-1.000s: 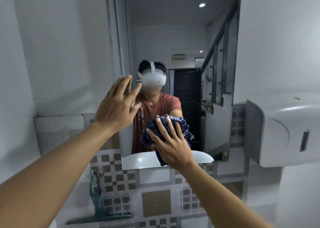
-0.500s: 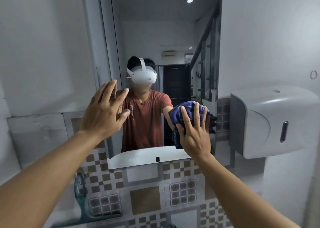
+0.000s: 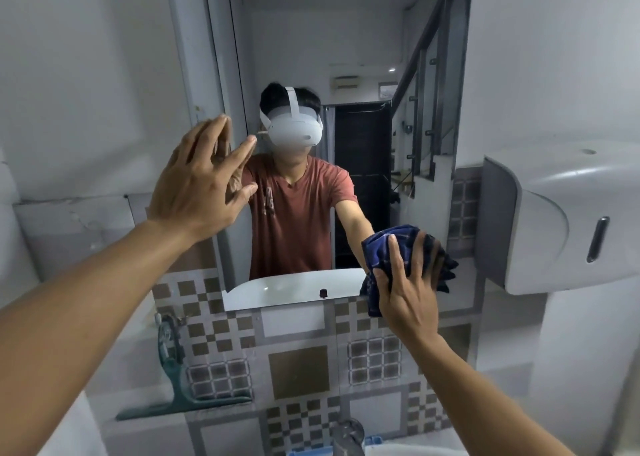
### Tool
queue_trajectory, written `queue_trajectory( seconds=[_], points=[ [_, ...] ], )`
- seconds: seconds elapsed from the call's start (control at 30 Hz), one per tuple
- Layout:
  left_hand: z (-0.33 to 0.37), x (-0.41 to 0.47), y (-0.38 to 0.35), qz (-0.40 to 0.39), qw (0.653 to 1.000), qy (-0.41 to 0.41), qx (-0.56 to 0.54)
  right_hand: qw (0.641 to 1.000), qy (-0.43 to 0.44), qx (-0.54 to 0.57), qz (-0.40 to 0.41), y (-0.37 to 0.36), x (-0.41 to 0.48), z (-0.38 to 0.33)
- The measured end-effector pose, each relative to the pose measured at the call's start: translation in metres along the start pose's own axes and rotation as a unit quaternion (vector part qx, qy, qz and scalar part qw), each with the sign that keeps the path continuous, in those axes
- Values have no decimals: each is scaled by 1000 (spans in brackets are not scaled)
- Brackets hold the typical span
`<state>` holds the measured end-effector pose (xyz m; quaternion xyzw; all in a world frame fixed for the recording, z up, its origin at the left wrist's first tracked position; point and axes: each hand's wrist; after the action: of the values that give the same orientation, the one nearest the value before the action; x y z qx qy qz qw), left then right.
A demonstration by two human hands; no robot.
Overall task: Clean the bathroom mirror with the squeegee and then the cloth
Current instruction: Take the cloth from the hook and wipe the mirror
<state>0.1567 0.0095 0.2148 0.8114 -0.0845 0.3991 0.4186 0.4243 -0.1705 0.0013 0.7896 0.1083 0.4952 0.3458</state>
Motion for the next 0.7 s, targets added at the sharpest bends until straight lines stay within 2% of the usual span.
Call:
queue_trajectory(
  seconds=[0.2,0.37,0.7],
  points=[
    [-3,1,-7,6,1000,-2,-4,995,93,-44,14,-20,-9,-20],
    [-5,2,-11,15,1000,-8,6,991,119,-53,30,-32,-9,-50],
    [-4,0,-12,12,1000,1,12,965,244,-97,7,-47,2,-134]
  ],
)
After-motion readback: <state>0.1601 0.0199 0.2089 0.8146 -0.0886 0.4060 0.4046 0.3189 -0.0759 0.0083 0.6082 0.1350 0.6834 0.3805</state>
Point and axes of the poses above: each hand's wrist, its own x-axis towards the middle knuckle, its own y-axis out of the back of the hand, z = x × y, and after that the axes turned 15 degrees about -z, right-handed
